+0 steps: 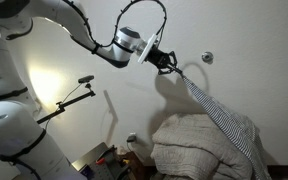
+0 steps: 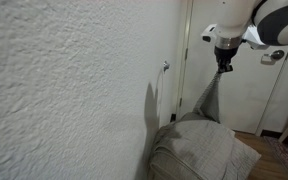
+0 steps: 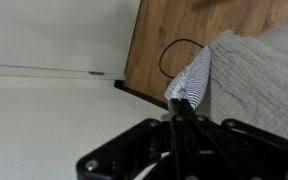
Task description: Unfold the striped garment
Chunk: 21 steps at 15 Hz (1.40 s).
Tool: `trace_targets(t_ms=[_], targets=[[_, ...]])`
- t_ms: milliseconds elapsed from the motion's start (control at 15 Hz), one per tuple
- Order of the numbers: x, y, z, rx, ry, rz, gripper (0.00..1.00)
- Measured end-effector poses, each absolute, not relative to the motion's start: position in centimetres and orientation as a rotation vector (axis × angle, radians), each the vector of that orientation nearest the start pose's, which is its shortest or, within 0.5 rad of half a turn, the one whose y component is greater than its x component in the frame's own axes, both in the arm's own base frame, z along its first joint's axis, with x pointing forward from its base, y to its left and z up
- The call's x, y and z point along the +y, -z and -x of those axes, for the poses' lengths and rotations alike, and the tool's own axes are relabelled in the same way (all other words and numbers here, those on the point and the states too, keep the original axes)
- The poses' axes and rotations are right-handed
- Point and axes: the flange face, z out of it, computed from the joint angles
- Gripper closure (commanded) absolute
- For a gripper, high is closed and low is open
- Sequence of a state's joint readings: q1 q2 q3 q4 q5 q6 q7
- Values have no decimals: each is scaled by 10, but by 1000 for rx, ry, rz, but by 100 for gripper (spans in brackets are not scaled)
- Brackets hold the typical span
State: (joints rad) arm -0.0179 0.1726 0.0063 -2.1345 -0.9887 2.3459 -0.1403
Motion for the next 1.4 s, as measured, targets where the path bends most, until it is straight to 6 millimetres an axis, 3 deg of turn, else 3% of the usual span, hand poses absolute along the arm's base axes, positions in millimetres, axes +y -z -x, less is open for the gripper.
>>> trace_targets(t_ms=[533, 667, 933, 1400], targets=[[111, -239, -502, 1513, 203, -2030, 99], [133, -214, -482, 1638, 261, -1965, 99], [165, -175, -453, 1878, 368, -1812, 99], [208, -140, -425, 2299, 445, -1610, 99]])
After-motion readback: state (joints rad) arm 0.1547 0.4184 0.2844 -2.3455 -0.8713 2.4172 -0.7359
